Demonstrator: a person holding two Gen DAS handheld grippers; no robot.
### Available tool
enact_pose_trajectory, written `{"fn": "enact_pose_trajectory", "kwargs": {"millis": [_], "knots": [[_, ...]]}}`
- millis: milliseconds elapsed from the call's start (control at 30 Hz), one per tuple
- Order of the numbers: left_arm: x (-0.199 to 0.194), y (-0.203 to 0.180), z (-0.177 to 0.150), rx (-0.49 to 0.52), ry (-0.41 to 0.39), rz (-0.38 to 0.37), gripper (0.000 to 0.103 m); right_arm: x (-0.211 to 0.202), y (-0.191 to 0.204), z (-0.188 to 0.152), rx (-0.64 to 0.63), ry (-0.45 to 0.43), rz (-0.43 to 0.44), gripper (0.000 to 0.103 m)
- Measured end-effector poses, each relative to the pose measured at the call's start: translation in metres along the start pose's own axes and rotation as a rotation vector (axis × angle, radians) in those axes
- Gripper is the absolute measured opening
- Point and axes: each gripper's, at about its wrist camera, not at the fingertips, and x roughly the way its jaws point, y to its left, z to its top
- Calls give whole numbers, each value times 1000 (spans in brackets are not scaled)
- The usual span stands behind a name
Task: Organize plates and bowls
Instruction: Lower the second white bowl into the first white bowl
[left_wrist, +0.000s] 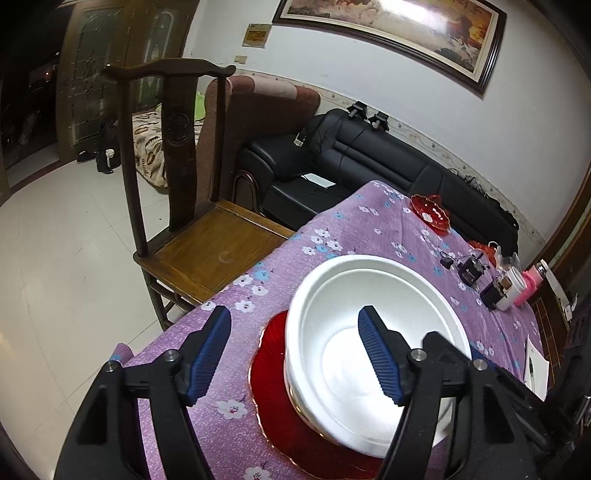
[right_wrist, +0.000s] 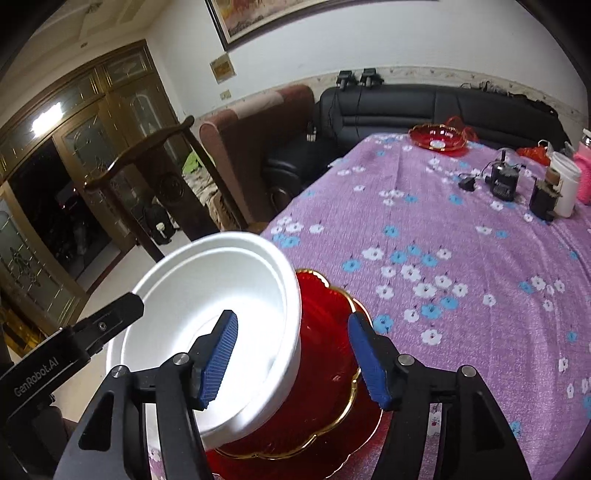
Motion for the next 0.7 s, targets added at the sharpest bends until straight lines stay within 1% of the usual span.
{"fn": "enact_pose_trajectory", "kwargs": {"millis": [133,267,400,433,533,700], "knots": [[-6,0,-3,3,-21,14,73,-11,-3,0,8,-29,-5,68],[-18,-6,-6,23,-69,51,79,-23,-10,-3,34,-48,-6,68],[-35,-17,-13,59,-150,132,90,-38,-19,-8,60,-77,-15,71],[-41,-22,-16,75,-180,159,91,-42,-21,-11,66,-85,-18,72],[-53,-34,-23,121,-240,203,97,-54,-29,-18,85,-107,-28,73],[-64,-50,-33,175,-260,204,98,-76,-37,-32,105,-145,-62,77]]}}
